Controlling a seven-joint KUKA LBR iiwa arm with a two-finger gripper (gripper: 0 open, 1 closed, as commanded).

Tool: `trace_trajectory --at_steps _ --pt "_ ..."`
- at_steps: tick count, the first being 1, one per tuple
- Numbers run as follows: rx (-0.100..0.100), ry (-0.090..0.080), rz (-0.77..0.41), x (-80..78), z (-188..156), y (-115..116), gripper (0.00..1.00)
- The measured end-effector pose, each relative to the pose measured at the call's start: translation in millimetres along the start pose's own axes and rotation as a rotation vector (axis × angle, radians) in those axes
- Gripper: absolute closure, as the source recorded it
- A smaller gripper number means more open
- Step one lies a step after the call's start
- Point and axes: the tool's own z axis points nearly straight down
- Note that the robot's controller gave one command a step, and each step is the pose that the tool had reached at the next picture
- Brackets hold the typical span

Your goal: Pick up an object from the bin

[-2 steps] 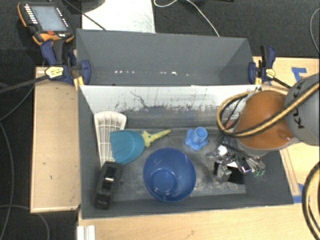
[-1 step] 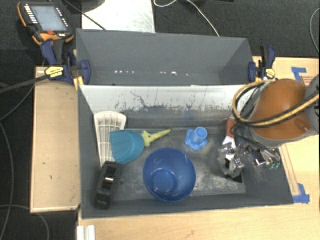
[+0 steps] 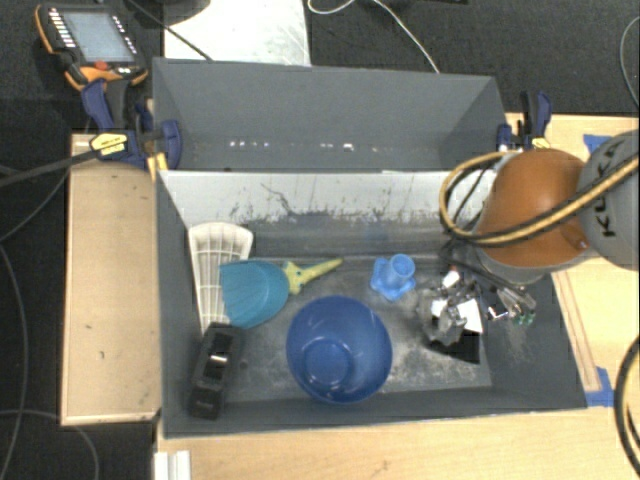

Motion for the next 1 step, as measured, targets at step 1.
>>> trace_trajectory --at_steps 1 --pt "0.005 -0.006 0.017 30.2 -88.1 -1.9 1.0"
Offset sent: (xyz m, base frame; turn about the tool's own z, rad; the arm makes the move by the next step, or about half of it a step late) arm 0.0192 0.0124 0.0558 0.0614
